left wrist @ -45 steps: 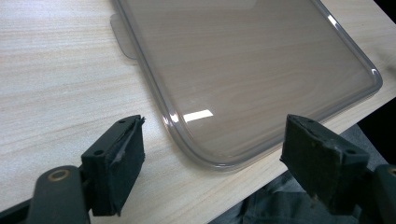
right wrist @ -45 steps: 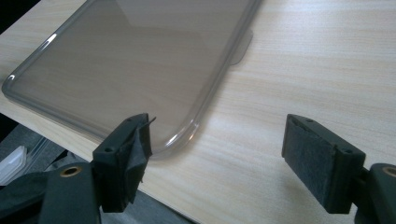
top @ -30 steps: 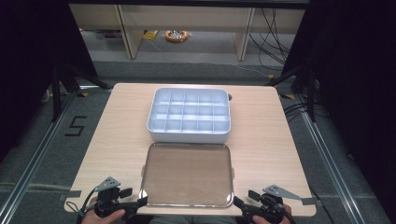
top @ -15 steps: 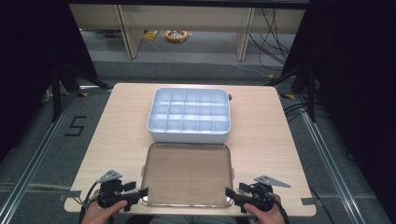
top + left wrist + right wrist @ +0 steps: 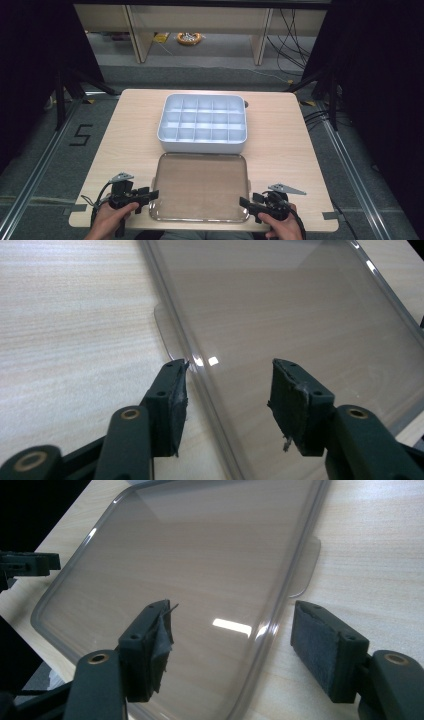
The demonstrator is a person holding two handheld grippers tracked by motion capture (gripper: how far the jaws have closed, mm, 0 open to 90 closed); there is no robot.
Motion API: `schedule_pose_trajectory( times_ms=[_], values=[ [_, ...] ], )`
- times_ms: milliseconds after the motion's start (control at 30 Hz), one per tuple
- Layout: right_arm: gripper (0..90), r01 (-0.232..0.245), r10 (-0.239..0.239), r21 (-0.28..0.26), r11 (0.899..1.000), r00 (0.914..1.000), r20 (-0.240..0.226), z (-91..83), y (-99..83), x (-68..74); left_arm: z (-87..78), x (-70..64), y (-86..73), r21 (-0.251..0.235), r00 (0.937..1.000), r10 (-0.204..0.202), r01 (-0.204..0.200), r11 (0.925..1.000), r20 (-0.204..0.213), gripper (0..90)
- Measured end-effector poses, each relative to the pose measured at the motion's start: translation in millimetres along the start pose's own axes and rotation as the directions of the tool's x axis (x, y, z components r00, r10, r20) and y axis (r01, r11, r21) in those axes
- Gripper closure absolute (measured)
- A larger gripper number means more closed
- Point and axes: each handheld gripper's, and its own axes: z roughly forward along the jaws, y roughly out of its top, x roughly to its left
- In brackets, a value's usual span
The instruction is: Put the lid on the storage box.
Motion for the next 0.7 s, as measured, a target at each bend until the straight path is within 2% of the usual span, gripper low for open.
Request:
schedule_pose_trajectory(
  times_ms=[33, 133, 167, 200, 233, 267, 300, 333, 367, 400, 433, 467, 533, 600, 633, 667, 700],
  values=[
    [35.3, 0.003, -0.003, -0.002, 1.0, 1.0, 0.007, 1.1, 0.4, -0.2, 1.4, 0.5, 1.0, 0.005, 0.9999, 0.01, -0.01, 0.9999, -0.001, 51.5],
    [37.2, 0.0, 0.0, 0.006, 1.0, 0.9999, -0.013, 3.1, 0.7, -1.3, 7.4, 0.5, 2.1, 0.012, 0.9999, -0.013, 0.013, 0.9998, -0.003, 52.6],
    [37.2, 0.0, 0.0, 0.006, 1.0, 0.9999, -0.013, 3.1, 0.7, -1.3, 7.3, 3.1, 2.7, 0.033, 1.0, 0.0, 0.0, 0.9995, -0.009, 52.6],
    [37.8, -0.027, 0.027, 0.016, 1.0, 0.9996, -0.008, 4.1, 0.7, 0.7, 9.4, 2.7, 2.9, 0.017, 0.9998, -0.018, 0.018, 0.9997, -0.013, 54.7],
    [37.8, -0.027, 0.027, 0.016, 1.0, 0.9996, -0.008, 4.1, 0.7, 0.7, 9.0, 5.2, 3.9, 0.04, 0.9999, 0.006, -0.006, 0.9992, -0.015, 54.7],
    [38.8, 0.006, -0.006, 0.012, 1.0, 1.0, -0.004, 5.7, 1.7, -2.9, 9.5, 5.2, 4.0, 0.037, 0.9999, 0.003, -0.002, 0.9993, -0.017, 56.5],
    [38.8, 0.006, -0.006, 0.012, 1.0, 1.0, -0.004, 5.7, 1.7, -2.9, 10.2, 5.2, 4.3, 0.036, 0.9998, 0.007, -0.006, 0.9994, -0.019, 56.5],
    [40.4, 0.01, -0.011, 0.011, 1.0, 0.9999, 0.012, 7.0, 2.3, -2.6, 11.6, 3.1, 4.2, 0.02, 0.9997, -0.008, 0.008, 0.9998, -0.022, 57.7],
    [41.0, 0.014, -0.014, 0.015, 1.0, 0.9999, 0.003, 7.8, 2.3, -3.8, 11.9, 2.9, 3.9, 0.02, 0.9998, -0.009, 0.009, 0.9998, -0.015, 58.4],
    [42.4, -0.006, 0.006, 0.023, 1.0, 0.9998, -0.016, 8.4, 2.3, -4.1, 12.4, 2.3, 3.3, 0.018, 0.9998, -0.018, 0.018, 0.9997, -0.006, 58.5],
    [42.4, -0.006, 0.006, 0.023, 1.0, 0.9998, -0.016, 8.4, 2.3, -4.1, 12.2, 1.1, 3.0, 0.023, 0.9999, -0.009, 0.01, 0.9997, -0.013, 58.5],
    [42.7, -0.01, 0.01, 0.016, 1.0, 0.9999, -0.003, 10.4, 2.7, -4.8, 11.8, 0.3, 2.7, 0.028, 0.9998, 0.007, -0.006, 0.9996, -0.017, 57.9],
    [42.7, -0.015, 0.015, 0.009, 1.0, 0.9998, 0.009, 11.4, 2.9, -4.8, 12.8, -1.5, 2.2, 0.015, 0.9998, -0.001, 0.002, 0.9999, -0.02, 57.9],
    [42.4, -0.123, 0.123, -0.003, 0.992, 0.9924, -0.012, 10.6, 1.8, -2.9, 9.8, 0.6, 1.6, 0.043, 0.9996, 0.019, -0.018, 0.9989, -0.019, 58.0],
    [43.7, -0.165, 0.165, -0.009, 0.986, 0.9861, -0.022, 9.6, 1.2, -4.6, 10.3, -0.7, 0.9, 0.035, 0.9998, 0.008, -0.008, 0.9994, -0.021, 57.5],
    [44.0, -0.171, 0.171, -0.017, 0.985, 0.985, -0.022, 10.5, 0.7, -6.1, 10.9, -2.1, 0.2, 0.026, 0.9995, 0.001, 0.0, 0.9997, -0.031, 57.3],
    [44.6, -0.159, 0.158, -0.015, 0.987, 0.9869, -0.033, 9.0, 0.7, -9.2, 10.4, -2.5, -0.2, 0.028, 0.9997, 0.01, -0.009, 0.9996, -0.024, 57.1]
  ],
)
